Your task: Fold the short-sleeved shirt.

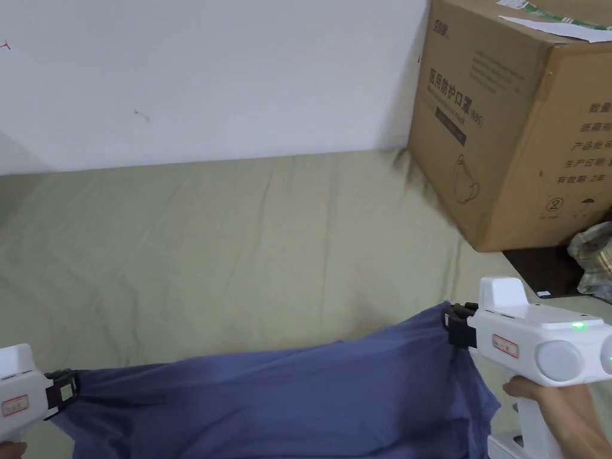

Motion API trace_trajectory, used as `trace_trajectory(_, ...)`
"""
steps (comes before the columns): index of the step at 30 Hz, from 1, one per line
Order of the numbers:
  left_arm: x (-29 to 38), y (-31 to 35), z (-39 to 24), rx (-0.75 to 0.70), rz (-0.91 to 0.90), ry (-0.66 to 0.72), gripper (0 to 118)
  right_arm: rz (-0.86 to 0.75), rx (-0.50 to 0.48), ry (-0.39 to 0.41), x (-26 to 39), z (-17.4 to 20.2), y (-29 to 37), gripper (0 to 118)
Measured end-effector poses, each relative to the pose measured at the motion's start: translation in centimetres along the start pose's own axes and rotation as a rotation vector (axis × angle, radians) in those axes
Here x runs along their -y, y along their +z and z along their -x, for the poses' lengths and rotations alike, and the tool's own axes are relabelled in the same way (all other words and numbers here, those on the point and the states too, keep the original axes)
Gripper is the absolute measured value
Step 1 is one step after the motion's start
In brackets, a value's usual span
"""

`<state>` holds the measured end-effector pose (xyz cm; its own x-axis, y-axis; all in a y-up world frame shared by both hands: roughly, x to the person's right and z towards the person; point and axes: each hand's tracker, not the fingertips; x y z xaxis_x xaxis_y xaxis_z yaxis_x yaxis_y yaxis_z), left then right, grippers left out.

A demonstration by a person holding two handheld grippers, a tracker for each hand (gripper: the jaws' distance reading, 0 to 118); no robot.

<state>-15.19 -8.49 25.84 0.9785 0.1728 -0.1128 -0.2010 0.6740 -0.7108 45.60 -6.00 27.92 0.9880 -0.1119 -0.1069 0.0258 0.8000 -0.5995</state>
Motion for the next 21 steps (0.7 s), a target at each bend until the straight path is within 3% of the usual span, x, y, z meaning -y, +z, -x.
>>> trace_trajectory(4,3.6,3.1,0.9,0.010,0.006,0.015,0,-0.019,-0.038,-0.054,3.9,-0.3,4.6,3)
trace_trajectory(9,9.2,4.4,1.9,0.004,0.075,0.027,0,0.015,-0.019,-0.094,9.9,0.4,7.5,3)
trace_trajectory(13,13.3,3.3,3.0,-0.028,0.134,0.043,0,0.109,0.014,-0.167,14.7,-0.1,7.0,3)
trace_trajectory(21,17.2,1.3,3.5,-0.086,0.153,0.001,0,0.249,0.100,-0.232,20.1,-0.4,4.3,3)
